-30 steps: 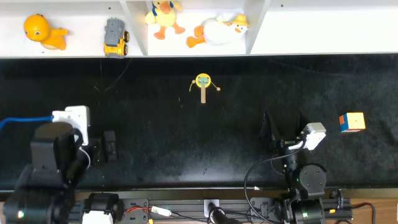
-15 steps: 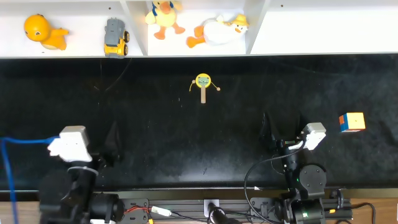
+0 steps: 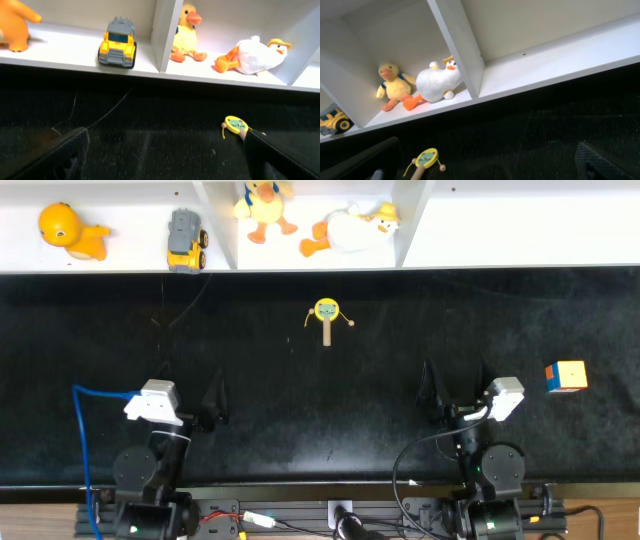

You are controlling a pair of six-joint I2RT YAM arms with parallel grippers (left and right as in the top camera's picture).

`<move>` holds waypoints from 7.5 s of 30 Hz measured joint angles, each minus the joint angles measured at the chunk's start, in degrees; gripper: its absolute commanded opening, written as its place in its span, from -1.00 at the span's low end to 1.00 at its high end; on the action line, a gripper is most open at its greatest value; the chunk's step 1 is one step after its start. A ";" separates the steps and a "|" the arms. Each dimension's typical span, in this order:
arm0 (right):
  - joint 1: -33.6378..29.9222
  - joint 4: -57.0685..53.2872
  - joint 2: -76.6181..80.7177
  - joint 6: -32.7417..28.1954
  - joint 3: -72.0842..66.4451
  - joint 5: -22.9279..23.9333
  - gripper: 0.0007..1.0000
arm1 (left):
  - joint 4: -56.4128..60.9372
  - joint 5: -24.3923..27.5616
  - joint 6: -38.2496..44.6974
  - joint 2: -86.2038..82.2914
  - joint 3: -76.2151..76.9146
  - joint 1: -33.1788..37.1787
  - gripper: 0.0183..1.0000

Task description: Store Toys

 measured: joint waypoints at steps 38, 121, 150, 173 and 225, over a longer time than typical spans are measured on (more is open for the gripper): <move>0.00 0.00 0.00 0.00 0.00 0.02 0.99 | 1.27 0.02 -0.09 -0.04 -1.14 0.02 1.00; 27.06 -45.68 102.88 10.12 74.34 -6.45 0.98 | 1.31 0.22 -0.28 -0.04 -1.25 0.02 1.00; 27.04 -53.29 119.75 6.23 90.36 -2.12 0.11 | 1.31 0.22 -0.28 -0.04 -1.25 0.02 1.00; 26.99 -57.05 120.96 4.50 91.82 -5.05 -0.91 | 1.31 0.22 -0.28 -0.02 -1.25 0.02 1.00; -5.33 -52.50 78.23 0.55 65.96 7.37 -0.91 | 1.31 0.22 -0.28 -0.04 -1.25 0.02 1.00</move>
